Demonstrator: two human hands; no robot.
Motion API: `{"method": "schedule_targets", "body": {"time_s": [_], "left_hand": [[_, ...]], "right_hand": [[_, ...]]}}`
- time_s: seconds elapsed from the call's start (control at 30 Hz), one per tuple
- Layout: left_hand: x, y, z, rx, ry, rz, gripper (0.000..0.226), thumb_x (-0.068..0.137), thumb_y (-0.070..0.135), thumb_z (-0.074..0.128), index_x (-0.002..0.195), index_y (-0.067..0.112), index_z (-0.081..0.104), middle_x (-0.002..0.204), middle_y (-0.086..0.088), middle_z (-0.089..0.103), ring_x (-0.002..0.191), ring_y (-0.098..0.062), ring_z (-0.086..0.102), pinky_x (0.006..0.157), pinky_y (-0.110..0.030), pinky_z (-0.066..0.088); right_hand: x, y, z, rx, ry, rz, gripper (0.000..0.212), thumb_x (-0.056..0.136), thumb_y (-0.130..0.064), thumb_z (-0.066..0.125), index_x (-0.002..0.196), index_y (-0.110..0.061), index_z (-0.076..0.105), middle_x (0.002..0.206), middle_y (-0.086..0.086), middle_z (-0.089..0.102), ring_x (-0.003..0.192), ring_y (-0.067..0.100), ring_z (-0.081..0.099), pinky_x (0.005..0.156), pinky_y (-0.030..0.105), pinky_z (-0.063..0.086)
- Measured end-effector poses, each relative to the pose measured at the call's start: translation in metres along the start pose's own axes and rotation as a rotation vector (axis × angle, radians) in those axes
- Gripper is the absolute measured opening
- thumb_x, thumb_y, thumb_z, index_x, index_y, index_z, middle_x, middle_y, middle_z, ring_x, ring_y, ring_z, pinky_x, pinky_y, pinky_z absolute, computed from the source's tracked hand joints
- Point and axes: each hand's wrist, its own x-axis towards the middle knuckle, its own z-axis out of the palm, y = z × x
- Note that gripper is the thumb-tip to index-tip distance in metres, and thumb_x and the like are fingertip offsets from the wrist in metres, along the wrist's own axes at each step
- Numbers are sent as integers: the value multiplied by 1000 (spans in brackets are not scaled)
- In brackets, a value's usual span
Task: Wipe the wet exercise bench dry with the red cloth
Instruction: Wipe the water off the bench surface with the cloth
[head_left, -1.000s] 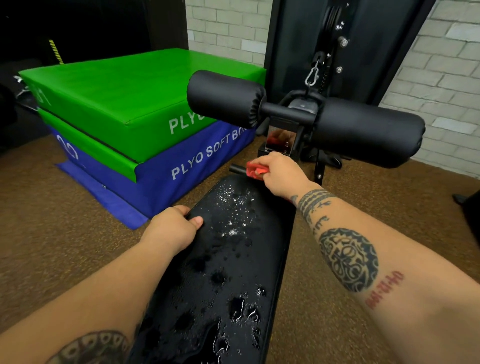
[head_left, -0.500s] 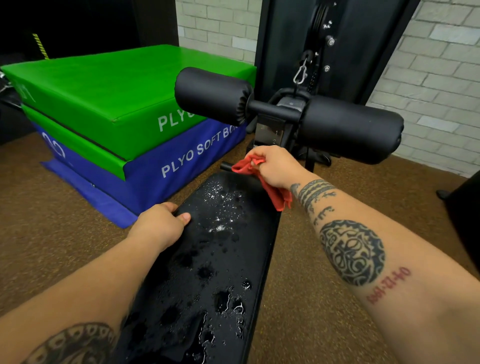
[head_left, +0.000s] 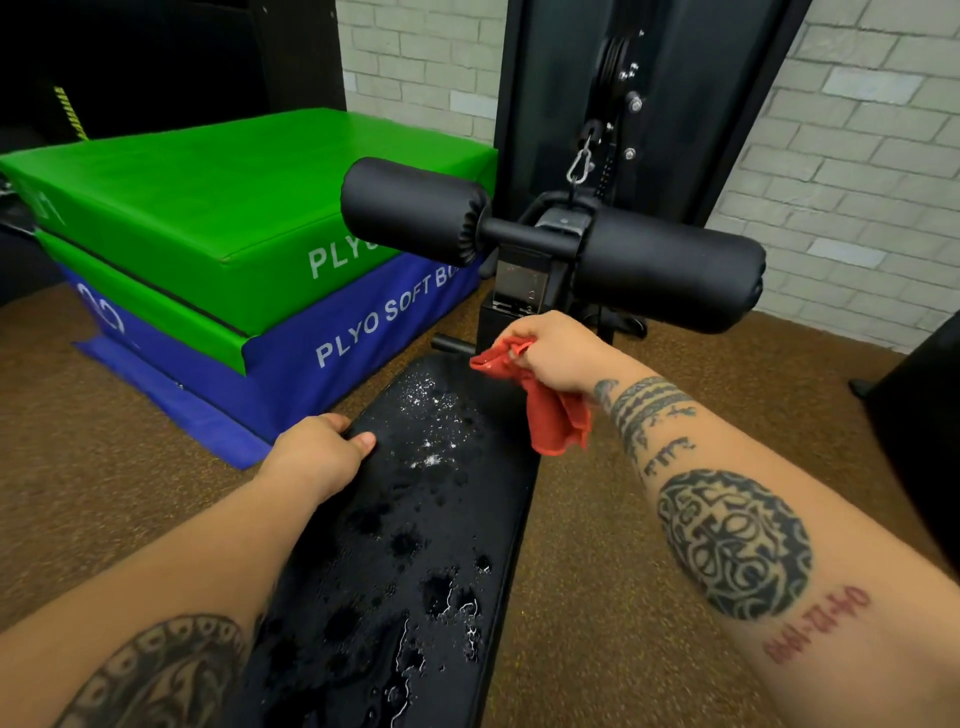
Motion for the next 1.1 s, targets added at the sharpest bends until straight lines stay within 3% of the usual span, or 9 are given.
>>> {"method": "schedule_targets", "body": {"time_s": [0.2,0.33,0.4,0.5,0.7,0.87,0.97,1.03,1.1], "left_hand": [[-27,2,-10,22,171,28,47,90,51,61,128,24,61,124,-7,66,120,-34,55,100,-50,46],[-64,25,-9,-364,224,210,28,95,44,52,103,27,73,104,-5,73,104,-32,64,92,-42,52],[-92,43,-11,-742,-30,225,31,97,48,52,97,25,73,98,-1,76,95,-24,70,86,-42,57],[-120,52,-11,-765,-282,287,34,90,57,61,104,28,72,97,7,77,93,-13,71,83,-35,55],[-129,35,-24,-695,69,362,11,93,35,66,90,26,69,86,4,72,80,-16,64,73,-32,50],[-130,14,-46,-962,-56,93,16,91,18,61,102,10,68,93,-23,72,80,-32,65,80,-53,57],[-134,4,-52,-973,-37,70,19,91,9,53,99,-3,66,93,-27,68,73,-31,64,72,-46,54],[-135,-3,-54,-986,-43,66,22,87,4,51,99,-5,67,91,-26,66,68,-29,62,67,-40,53],[-136,-10,-56,-1022,-50,37,24,88,3,49,103,-5,65,89,-24,66,66,-28,64,62,-37,55]], "right_hand": [[-51,-1,31,716,241,226,8,96,-14,62,100,-17,68,96,13,73,77,22,71,71,35,61],[-87,-14,58,1017,224,313,27,99,-27,60,113,-5,65,101,17,74,83,28,73,75,41,62],[-102,-27,68,1037,272,325,32,97,-35,61,110,-6,68,103,18,75,93,33,73,86,50,59],[-122,-49,78,978,282,322,38,90,-46,59,103,-12,71,98,14,76,94,32,73,88,55,57],[-151,-81,71,1203,55,269,28,104,-29,48,111,-13,70,109,17,74,95,29,69,96,55,52],[-166,-93,79,1163,-51,270,26,100,-40,54,99,-17,66,94,3,69,75,19,63,78,40,53],[-175,-103,99,1072,-126,189,58,80,-56,74,116,-13,59,100,-1,72,86,16,67,84,41,53],[-177,-107,117,998,-70,143,71,67,-46,88,122,-16,54,106,-2,72,95,14,71,89,38,58],[-175,-110,129,864,44,140,47,77,-27,84,115,-19,58,100,-5,71,91,11,71,88,34,59]]}}
